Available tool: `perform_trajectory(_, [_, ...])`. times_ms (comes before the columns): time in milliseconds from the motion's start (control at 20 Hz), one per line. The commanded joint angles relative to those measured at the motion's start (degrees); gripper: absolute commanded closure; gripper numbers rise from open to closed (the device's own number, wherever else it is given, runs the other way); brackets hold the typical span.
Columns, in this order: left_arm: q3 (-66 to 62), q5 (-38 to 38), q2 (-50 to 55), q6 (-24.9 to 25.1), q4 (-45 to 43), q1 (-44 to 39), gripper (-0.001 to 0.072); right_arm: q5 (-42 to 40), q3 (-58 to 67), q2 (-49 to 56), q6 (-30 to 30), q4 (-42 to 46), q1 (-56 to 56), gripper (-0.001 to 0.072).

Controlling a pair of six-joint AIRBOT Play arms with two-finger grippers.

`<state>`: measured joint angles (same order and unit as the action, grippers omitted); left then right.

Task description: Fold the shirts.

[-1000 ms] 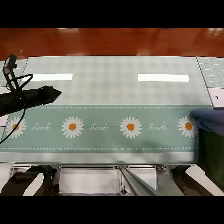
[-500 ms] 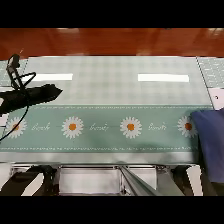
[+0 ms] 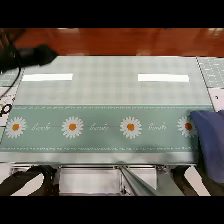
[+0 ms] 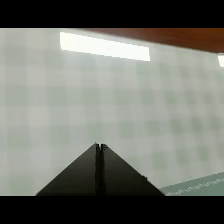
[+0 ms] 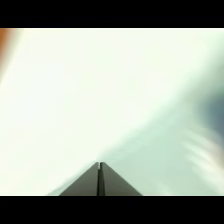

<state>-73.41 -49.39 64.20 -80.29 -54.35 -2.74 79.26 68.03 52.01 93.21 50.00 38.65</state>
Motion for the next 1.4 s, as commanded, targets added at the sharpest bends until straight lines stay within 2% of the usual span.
perform_trajectory(0, [-14.82,-8.59,8.33,0.11,-0.55,-4.92,0.0690,-17.29,4.70,8.15,-1.97,2.69,-30.67,0.0688])
perform_trajectory(50, [-15.87,-11.89,10.21,-0.37,-4.02,-6.95,0.0691,-17.53,5.51,11.91,-1.68,9.53,-38.71,0.0688])
perform_trajectory(100, [-15.43,-15.04,11.28,-4.22,-12.35,-9.25,0.0691,-14.91,6.29,16.57,0.28,18.34,-45.79,0.0688])
perform_trajectory(200, [-11.10,-19.43,12.11,-15.67,-32.68,-14.23,0.0689,-9.66,6.99,24.46,7.15,33.16,-53.68,0.0688])
perform_trajectory(250, [-8.28,-21.00,12.00,-18.67,-38.01,-15.17,0.0689,-7.87,6.99,26.88,9.60,37.18,-54.71,0.0688])
perform_trajectory(350, [-3.65,-22.71,11.76,-21.46,-38.40,-14.05,0.0689,-4.33,6.99,29.29,10.12,41.07,-54.03,0.0688])
perform_trajectory(500, [1.90,-22.12,11.69,-22.03,-35.54,-13.00,0.0689,-1.64,7.02,28.85,8.94,41.70,-51.06,0.0687])
perform_trajectory(600, [3.17,-20.61,11.87,-22.01,-33.14,-13.00,0.0689,-1.79,6.99,28.76,8.96,41.79,-50.49,0.0687])
perform_trajectory(1350, [3.15,-21.59,12.13,-22.01,-33.07,-12.98,0.0689,-3.19,6.99,28.76,8.96,42.12,-50.49,0.0688])
